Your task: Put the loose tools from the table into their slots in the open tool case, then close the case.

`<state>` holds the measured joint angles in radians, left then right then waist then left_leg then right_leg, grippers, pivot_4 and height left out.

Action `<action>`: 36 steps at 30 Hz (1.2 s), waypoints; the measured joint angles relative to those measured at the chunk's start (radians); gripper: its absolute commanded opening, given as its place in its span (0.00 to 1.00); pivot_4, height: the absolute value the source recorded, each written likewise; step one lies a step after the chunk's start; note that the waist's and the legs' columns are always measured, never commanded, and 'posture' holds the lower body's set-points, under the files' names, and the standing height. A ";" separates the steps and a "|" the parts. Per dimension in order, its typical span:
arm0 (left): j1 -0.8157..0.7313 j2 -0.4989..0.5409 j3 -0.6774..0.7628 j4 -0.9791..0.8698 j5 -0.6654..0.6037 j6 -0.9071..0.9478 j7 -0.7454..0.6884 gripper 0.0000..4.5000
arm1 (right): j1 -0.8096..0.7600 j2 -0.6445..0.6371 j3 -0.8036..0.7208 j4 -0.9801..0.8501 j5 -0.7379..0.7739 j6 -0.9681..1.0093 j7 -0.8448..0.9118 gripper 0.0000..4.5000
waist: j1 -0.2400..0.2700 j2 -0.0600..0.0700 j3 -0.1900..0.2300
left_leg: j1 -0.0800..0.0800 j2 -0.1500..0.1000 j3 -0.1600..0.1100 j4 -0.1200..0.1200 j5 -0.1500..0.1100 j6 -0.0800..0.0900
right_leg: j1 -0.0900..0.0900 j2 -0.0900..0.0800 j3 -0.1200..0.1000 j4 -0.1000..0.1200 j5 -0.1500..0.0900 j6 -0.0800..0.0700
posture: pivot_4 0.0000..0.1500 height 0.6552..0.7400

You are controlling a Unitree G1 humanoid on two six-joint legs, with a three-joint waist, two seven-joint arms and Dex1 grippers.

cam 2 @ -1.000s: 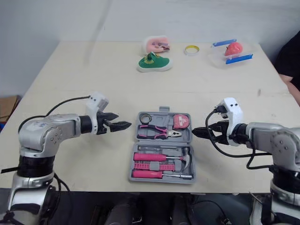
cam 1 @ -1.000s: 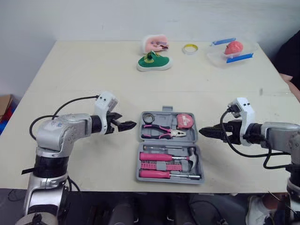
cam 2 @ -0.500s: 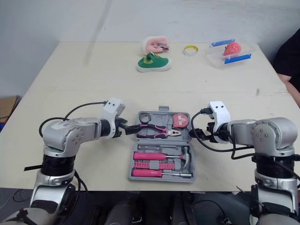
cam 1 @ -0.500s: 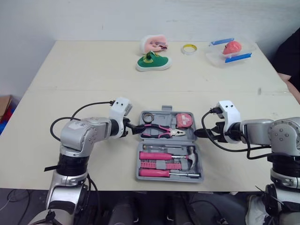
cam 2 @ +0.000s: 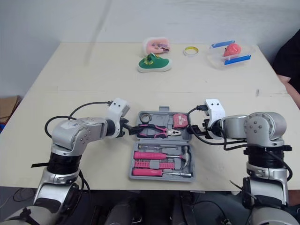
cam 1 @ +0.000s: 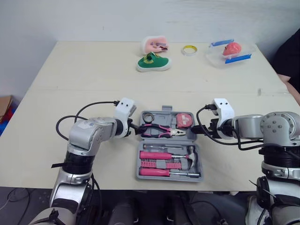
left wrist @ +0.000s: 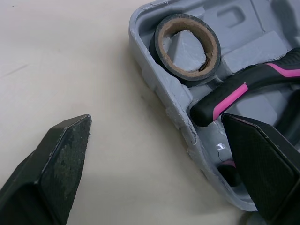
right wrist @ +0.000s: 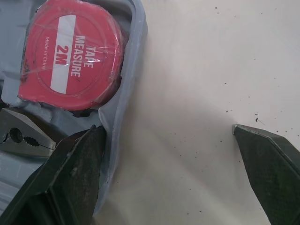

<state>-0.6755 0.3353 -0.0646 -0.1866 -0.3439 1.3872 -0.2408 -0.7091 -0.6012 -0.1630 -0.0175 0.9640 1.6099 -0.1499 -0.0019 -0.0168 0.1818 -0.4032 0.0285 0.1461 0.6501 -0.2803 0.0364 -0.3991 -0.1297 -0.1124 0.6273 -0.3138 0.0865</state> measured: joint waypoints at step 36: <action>0.223 -0.016 -0.038 0.176 0.190 -1.082 -0.183 0.00 | 0.425 -0.071 0.231 -0.200 -0.522 -1.156 0.476 0.00 | 0.001 -0.001 -0.001 | -0.005 -0.001 0.013 -0.003 -0.001 0.004 | -0.010 0.002 0.001 -0.005 0.005 0.006 | 1.00 1.00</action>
<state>-0.4530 0.3190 -0.1030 -0.0105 -0.1543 0.3049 -0.4241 -0.2840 -0.6725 0.0678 -0.2175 0.4422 0.4538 0.3262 -0.0010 -0.0182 0.1809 -0.4081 0.0277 0.1586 0.6475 -0.2809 0.0402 -0.4094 -0.1280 -0.1110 0.6219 -0.3085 0.0922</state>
